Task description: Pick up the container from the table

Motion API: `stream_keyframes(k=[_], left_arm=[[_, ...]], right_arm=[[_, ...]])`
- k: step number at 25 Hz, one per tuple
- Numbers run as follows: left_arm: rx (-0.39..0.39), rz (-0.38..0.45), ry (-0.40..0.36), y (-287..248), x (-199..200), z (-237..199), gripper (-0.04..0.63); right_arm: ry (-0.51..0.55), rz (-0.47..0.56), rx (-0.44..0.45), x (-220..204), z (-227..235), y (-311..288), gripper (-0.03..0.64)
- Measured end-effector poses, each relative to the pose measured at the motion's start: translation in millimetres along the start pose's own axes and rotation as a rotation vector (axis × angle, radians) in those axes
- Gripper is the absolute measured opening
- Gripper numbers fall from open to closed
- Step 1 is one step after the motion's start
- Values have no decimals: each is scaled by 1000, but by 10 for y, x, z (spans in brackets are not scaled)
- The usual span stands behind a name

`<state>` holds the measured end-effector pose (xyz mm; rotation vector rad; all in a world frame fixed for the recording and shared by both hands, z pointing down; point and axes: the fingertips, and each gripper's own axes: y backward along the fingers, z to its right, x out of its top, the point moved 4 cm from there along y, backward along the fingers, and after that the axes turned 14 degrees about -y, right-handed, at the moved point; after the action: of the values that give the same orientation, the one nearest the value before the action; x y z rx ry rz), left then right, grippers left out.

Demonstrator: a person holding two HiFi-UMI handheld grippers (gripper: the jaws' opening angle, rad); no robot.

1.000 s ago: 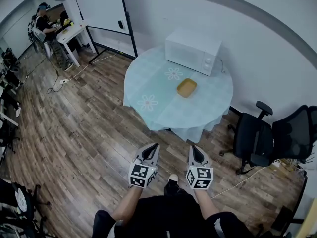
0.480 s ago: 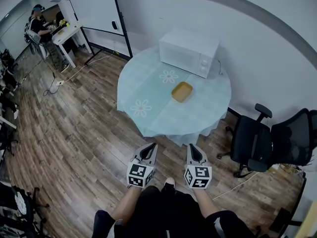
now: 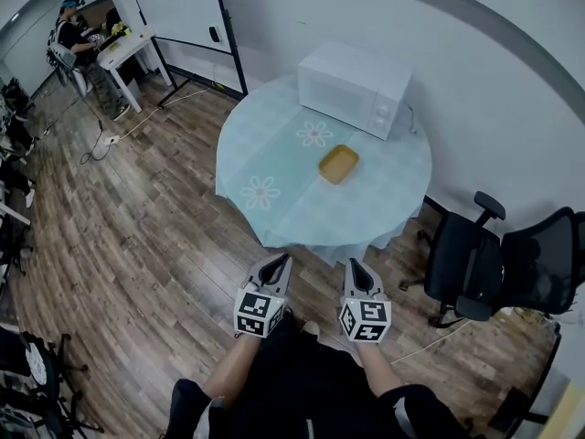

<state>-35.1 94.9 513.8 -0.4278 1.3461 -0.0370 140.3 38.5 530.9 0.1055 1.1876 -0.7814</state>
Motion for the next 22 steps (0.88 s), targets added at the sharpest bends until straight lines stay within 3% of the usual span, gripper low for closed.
stream_keyframes(k=[10, 22], left_arm=[[-27, 10, 3, -399, 54, -224, 23], [-91, 14, 8, -1332, 137, -848, 23]], right_arm=[[6, -2, -8, 129, 59, -374, 25], [16, -21, -55, 410, 148, -1178, 25]])
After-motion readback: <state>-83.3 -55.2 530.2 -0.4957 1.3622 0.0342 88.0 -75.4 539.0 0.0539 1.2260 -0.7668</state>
